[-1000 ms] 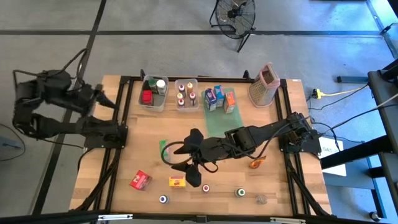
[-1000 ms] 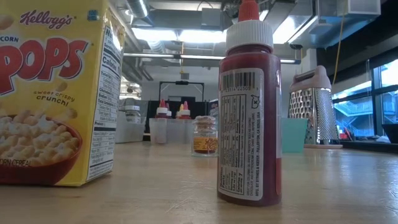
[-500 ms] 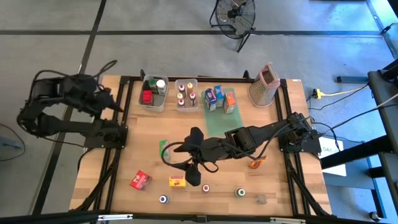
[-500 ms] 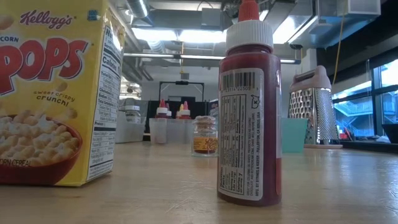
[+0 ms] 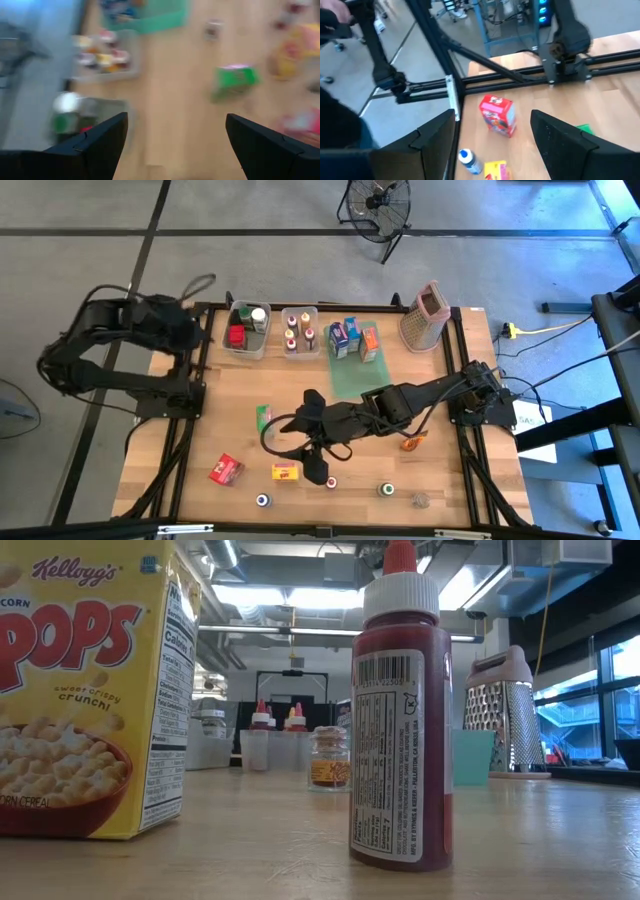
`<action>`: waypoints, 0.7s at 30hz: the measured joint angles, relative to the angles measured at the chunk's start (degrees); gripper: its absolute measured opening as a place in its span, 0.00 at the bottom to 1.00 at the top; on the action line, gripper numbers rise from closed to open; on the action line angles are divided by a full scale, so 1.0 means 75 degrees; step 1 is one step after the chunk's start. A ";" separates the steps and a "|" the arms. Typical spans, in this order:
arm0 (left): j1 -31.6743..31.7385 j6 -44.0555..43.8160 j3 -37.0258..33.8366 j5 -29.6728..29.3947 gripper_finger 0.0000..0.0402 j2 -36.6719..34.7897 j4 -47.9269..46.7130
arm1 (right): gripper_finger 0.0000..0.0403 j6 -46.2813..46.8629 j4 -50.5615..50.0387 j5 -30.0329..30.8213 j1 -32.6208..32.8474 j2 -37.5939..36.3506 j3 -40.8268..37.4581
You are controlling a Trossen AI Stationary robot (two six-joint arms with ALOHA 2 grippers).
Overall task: Pick & Place Kitchen Items
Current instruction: Put the green cereal box into the blue bin
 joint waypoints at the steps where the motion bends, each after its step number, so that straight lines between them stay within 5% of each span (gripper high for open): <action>1: -0.0027 0.0133 -0.0002 0.0359 0.82 0.0080 -0.0093 | 0.65 0.0001 -0.0002 -0.0106 0.0000 0.0000 0.0000; 7: -0.0499 0.2004 -0.0659 0.1403 0.82 0.0347 -0.0095 | 0.65 0.0026 -0.0057 -0.0437 -0.0012 0.0000 0.0000; 21: -0.2679 0.4915 -0.2802 0.0976 0.82 0.0651 0.2865 | 0.65 0.0893 -0.0066 -0.0417 0.0330 -0.0021 0.0003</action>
